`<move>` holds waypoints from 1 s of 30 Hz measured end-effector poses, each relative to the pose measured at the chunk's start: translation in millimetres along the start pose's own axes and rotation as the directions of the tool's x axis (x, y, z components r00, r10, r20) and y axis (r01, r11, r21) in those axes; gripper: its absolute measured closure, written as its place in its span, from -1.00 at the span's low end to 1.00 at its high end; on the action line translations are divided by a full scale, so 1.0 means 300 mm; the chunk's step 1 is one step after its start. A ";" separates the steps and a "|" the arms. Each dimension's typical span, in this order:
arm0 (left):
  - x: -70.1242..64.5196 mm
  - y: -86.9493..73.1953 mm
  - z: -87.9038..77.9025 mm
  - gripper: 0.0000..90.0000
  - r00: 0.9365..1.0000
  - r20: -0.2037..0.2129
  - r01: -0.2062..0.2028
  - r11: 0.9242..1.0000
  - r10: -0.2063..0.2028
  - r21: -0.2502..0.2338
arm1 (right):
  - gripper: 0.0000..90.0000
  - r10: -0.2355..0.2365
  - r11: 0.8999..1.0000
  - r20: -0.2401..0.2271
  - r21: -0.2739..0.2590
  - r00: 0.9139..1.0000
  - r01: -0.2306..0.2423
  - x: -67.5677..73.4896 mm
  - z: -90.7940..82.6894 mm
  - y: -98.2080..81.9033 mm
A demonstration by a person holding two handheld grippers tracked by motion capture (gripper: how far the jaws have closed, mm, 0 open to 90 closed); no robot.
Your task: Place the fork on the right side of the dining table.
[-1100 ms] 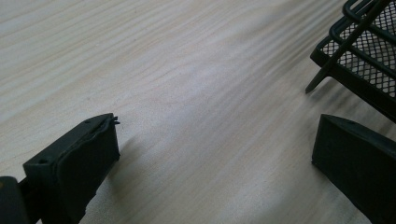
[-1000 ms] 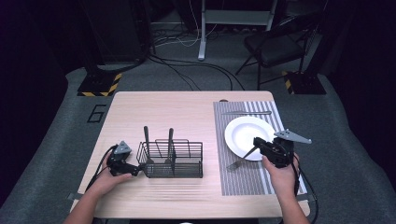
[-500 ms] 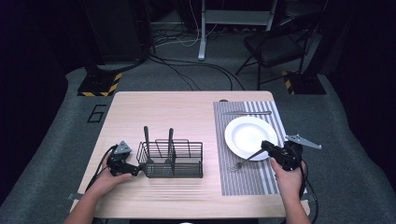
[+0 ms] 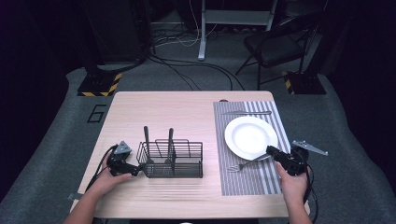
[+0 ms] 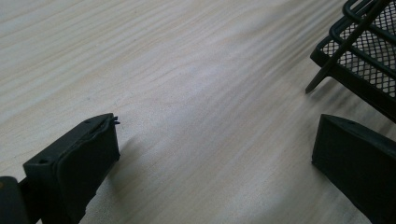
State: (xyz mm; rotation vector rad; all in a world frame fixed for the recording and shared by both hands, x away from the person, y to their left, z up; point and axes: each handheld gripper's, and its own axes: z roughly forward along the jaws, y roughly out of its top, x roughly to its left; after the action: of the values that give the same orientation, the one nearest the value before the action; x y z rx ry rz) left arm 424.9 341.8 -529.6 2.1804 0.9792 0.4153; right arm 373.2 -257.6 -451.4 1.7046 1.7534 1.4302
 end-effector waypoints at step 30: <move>0.000 0.000 0.001 -0.99 1.000 -0.002 0.000 1.000 0.000 -0.004 | 0.73 0.101 0.995 0.025 0.014 0.995 -0.101 -0.098 0.007 -0.067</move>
State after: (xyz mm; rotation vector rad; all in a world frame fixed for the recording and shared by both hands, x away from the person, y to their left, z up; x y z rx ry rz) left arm 425.0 341.7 -529.7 2.1768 0.9790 0.4192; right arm 370.5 -278.5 -480.0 1.8350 1.6916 1.4344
